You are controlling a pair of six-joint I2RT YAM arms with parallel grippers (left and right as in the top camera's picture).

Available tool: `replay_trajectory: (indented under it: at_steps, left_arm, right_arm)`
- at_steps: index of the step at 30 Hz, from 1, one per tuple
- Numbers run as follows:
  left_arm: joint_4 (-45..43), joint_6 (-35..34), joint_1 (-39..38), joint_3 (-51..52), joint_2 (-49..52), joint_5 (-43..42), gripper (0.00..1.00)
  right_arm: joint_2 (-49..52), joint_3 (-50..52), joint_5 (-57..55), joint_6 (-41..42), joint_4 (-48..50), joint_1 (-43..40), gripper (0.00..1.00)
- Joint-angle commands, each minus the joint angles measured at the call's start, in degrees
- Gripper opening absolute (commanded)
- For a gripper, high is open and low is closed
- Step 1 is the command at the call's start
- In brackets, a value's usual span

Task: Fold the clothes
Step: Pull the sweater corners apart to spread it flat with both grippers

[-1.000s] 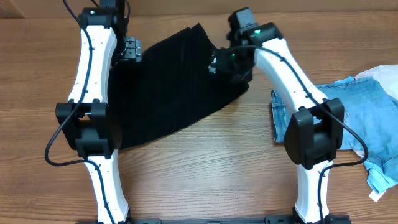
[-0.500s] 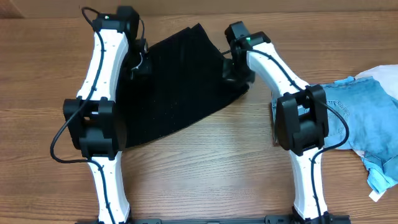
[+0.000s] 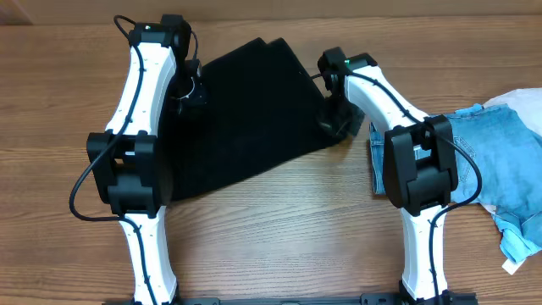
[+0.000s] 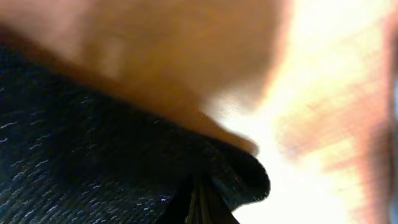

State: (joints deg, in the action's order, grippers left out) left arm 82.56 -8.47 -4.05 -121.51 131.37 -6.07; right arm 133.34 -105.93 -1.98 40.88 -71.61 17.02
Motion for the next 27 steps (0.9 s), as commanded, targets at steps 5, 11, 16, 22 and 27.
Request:
replay_trajectory:
  at_steps: [5, 11, 16, 22, 27]
  left_arm:
    - [0.3, -0.1, 0.0, 0.2, -1.7, 0.3, 0.13]
    - [1.4, 1.4, -0.5, 0.2, -1.7, -1.7, 0.09]
    - [4.5, 1.3, -3.9, 1.5, -1.7, -7.1, 0.1]
    - [1.8, -8.8, -5.0, 11.6, -1.7, -7.1, 0.05]
    - [-6.6, -10.0, -4.4, 20.2, -1.7, -7.1, 0.07]
  right_arm:
    - [-4.5, 3.6, -10.8, 21.7, -11.9, 3.4, 0.04]
    - [-15.3, 3.5, -16.0, 20.2, -11.0, 7.3, 0.08]
    - [-16.9, 3.5, 7.1, -7.7, 3.8, 3.3, 0.1]
    - [-16.6, 3.5, 21.8, -21.6, 21.7, 0.4, 0.38]
    - [-13.3, 3.5, 23.1, -21.8, 26.2, 0.2, 0.25]
